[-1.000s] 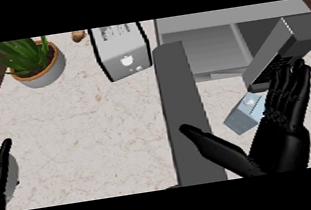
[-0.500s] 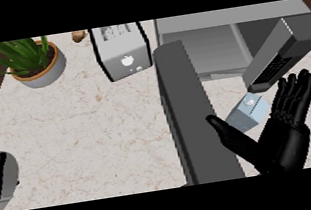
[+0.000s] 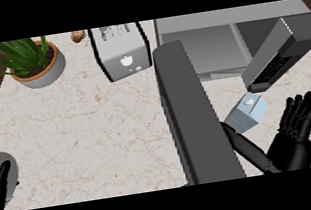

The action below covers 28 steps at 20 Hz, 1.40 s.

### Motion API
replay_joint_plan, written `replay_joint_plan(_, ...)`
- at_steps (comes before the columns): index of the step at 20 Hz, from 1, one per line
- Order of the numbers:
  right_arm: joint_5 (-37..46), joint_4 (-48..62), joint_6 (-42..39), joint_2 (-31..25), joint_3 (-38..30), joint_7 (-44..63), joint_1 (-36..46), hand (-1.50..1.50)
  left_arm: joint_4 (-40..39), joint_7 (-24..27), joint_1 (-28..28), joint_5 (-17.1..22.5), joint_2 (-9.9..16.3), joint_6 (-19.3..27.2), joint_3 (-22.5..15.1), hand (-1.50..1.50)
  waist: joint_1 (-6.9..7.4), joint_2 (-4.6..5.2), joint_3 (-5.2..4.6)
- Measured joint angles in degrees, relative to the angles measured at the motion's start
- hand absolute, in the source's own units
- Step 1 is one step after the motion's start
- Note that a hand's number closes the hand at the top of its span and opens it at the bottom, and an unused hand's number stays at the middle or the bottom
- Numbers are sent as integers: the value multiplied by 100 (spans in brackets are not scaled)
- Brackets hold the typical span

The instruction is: Pick up the milk, place it into the microwave and close the microwave

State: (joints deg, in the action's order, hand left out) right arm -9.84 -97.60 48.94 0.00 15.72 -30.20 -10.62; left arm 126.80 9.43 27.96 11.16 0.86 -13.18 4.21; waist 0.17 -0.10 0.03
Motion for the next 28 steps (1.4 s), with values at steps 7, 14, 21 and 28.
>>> replay_joint_plan(7,-710,995,-608,-2,-401,-1001,74,-150,99,-23,51,69,-23,-22,-17,-150,7,5,0)
replay_joint_plan(14,-869,1758,-944,-2,-597,-1538,326,-150,135,-22,133,47,-56,-61,-56,-150,9,6,0)
replay_joint_plan(21,-1129,2476,-1224,-39,-1079,-1852,643,-150,85,119,272,123,-44,-200,42,-150,15,7,-2)
replay_joint_plan(28,-1401,3427,-1081,-70,-1589,-2115,941,-150,193,-81,109,106,-49,-100,69,-150,17,12,1)
